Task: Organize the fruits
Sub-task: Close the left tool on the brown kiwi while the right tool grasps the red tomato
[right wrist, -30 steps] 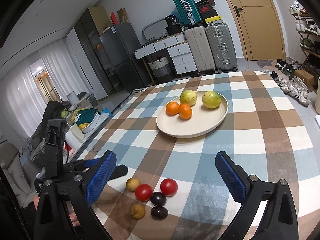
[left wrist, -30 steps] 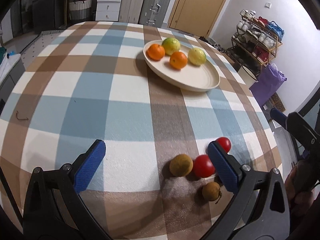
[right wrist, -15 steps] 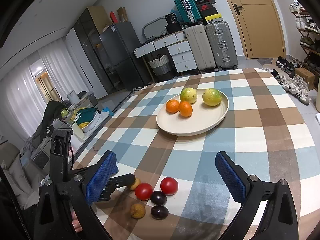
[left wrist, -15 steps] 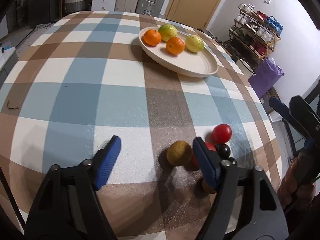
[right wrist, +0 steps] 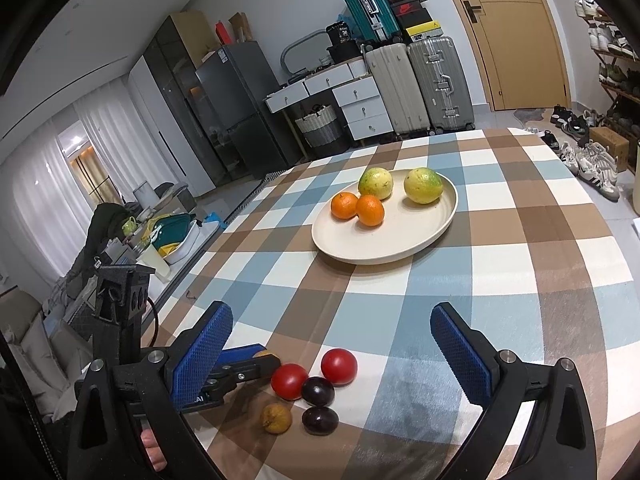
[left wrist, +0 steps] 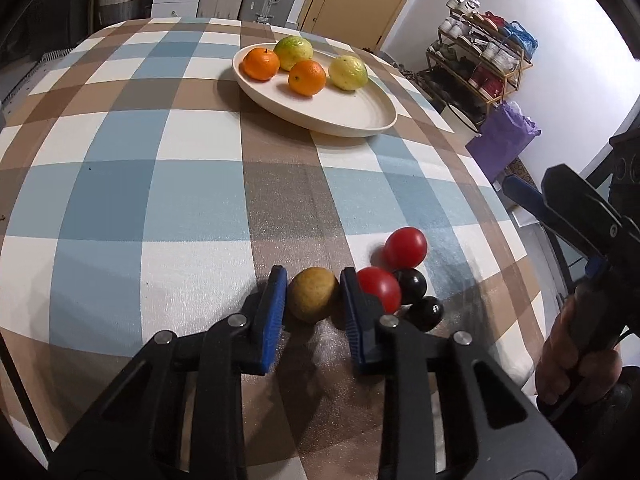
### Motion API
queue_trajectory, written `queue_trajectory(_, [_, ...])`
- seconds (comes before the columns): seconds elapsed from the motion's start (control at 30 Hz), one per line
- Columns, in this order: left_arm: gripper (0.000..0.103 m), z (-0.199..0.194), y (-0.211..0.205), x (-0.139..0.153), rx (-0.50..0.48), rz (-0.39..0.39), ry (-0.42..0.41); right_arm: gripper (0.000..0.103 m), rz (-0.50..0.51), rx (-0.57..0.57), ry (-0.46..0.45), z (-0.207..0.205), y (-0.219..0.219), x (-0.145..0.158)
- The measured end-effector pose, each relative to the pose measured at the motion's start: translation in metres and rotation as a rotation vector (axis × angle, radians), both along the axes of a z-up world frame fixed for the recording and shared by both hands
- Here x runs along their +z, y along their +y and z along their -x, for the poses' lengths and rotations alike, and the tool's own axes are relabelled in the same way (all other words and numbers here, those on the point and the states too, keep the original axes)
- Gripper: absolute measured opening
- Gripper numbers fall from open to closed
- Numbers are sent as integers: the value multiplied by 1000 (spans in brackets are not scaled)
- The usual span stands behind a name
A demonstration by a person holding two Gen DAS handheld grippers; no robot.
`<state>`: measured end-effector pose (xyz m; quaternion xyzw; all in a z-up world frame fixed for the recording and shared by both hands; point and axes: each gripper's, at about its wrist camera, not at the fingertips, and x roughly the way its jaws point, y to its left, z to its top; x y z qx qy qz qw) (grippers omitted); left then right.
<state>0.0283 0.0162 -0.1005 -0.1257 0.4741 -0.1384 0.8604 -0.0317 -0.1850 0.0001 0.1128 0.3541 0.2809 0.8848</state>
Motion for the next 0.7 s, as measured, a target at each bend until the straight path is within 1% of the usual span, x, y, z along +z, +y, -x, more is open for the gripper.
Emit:
queue_trajectory(0.3, [24, 5, -2, 2, 0, -31, -13, 101, -4, 2, 9, 3, 0, -1])
queue_trajectory(0.7, [24, 10, 8, 5, 18, -26, -17, 101, 32, 5, 64, 2, 5, -15])
